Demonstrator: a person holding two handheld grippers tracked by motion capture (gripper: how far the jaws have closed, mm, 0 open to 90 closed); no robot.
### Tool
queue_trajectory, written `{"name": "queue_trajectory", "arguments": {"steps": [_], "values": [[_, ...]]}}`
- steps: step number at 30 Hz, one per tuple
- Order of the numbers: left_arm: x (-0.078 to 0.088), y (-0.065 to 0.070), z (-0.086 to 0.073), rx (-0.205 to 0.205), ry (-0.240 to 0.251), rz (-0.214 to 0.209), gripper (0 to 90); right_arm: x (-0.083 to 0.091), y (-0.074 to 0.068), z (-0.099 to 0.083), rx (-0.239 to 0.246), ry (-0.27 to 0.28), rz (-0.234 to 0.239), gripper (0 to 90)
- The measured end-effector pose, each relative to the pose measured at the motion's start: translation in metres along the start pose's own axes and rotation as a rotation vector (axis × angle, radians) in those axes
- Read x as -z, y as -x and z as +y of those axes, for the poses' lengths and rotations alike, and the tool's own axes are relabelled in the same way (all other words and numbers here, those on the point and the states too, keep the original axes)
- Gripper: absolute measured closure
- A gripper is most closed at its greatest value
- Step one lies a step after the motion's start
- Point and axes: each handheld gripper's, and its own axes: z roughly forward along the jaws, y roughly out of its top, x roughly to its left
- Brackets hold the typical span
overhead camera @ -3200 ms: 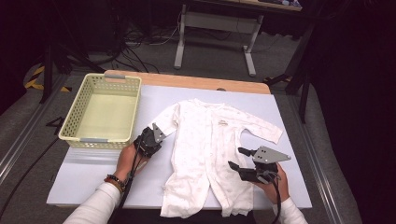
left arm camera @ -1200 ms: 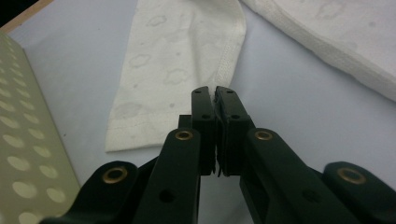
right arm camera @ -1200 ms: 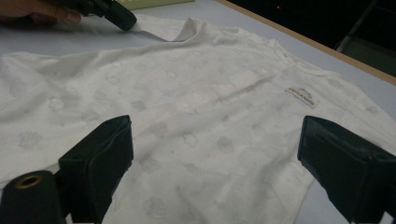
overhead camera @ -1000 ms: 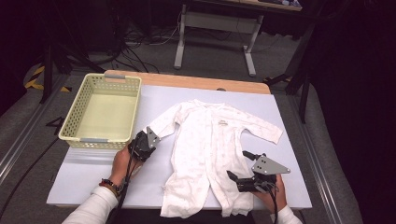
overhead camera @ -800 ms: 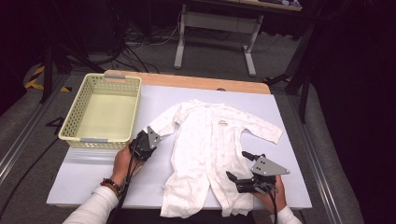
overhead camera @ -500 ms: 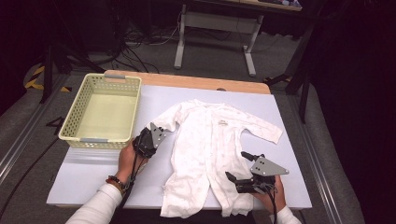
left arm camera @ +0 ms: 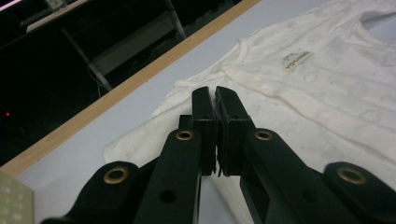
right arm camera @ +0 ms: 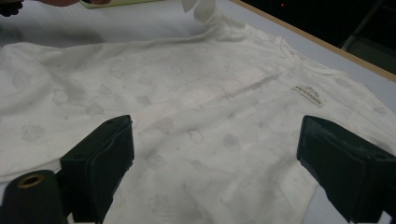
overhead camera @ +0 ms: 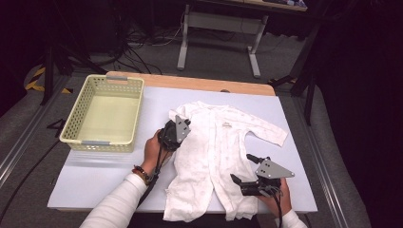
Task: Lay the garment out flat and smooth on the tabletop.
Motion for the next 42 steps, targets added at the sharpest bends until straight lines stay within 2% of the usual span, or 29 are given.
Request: {"name": "queue_trajectory", "arguments": {"steps": [1,3,4,7,10,14,16,17,18,21,24,26,27,29,31,34,37,42], "values": [[-0.002,0.003,0.003,0.001,0.008,-0.030,87.3,0.000,0.001,0.000,-0.001,0.000,-0.001,12.0],[-0.007,0.008,0.007,-0.015,0.021,-0.057,87.2,0.001,0.002,-0.001,-0.002,0.000,-0.004,12.1],[-0.009,0.011,0.009,-0.021,0.028,-0.089,87.2,0.001,0.002,-0.001,-0.004,0.001,-0.004,12.1],[-0.016,0.022,0.012,-0.049,0.012,-0.129,87.2,0.003,0.004,-0.001,-0.008,0.007,-0.007,12.3],[-0.024,0.031,0.011,-0.071,-0.004,-0.210,86.9,0.004,0.007,-0.002,-0.020,0.012,-0.006,12.5],[-0.031,0.039,0.008,-0.100,-0.041,-0.265,86.3,0.004,0.008,-0.002,-0.023,0.012,-0.012,12.5],[-0.033,0.041,0.006,-0.099,-0.059,-0.276,85.0,0.004,0.009,-0.002,-0.026,0.011,-0.011,12.5],[-0.033,0.040,0.006,-0.102,-0.061,-0.287,80.2,0.004,0.009,-0.002,-0.027,0.010,-0.011,12.4],[-0.032,0.039,0.006,-0.100,-0.063,-0.288,71.8,0.005,0.009,-0.003,-0.027,0.009,-0.012,12.4],[-0.023,0.031,0.008,-0.071,-0.048,-0.301,63.8,0.005,0.009,-0.003,-0.031,0.015,-0.010,12.4],[-0.007,0.018,0.007,-0.025,-0.003,-0.291,42.7,0.005,0.010,-0.003,-0.032,0.016,-0.011,12.4],[0.003,0.009,0.004,0.006,0.027,-0.287,36.1,0.006,0.010,-0.003,-0.030,0.017,-0.013,12.5],[0.007,0.005,0.002,0.009,0.025,-0.277,34.2,0.006,0.010,-0.002,-0.030,0.017,-0.015,12.5],[0.015,-0.001,-0.004,0.018,0.009,-0.252,31.8,0.006,0.010,-0.002,-0.029,0.016,-0.015,12.5],[0.022,-0.006,-0.014,0.025,-0.009,-0.210,32.2,0.006,0.010,-0.002,-0.025,0.013,-0.016,12.5],[0.024,-0.013,-0.027,0.041,-0.052,-0.205,35.2,0.006,0.010,-0.002,-0.028,0.015,-0.015,13.1],[0.015,-0.019,-0.035,0.064,-0.129,-0.193,39.8,0.004,0.009,-0.002,-0.032,0.004,-0.011,13.1],[0.000,-0.017,-0.042,0.086,-0.192,-0.250,41.7,0.004,0.007,-0.002,-0.018,0.006,-0.008,14.4]]}}
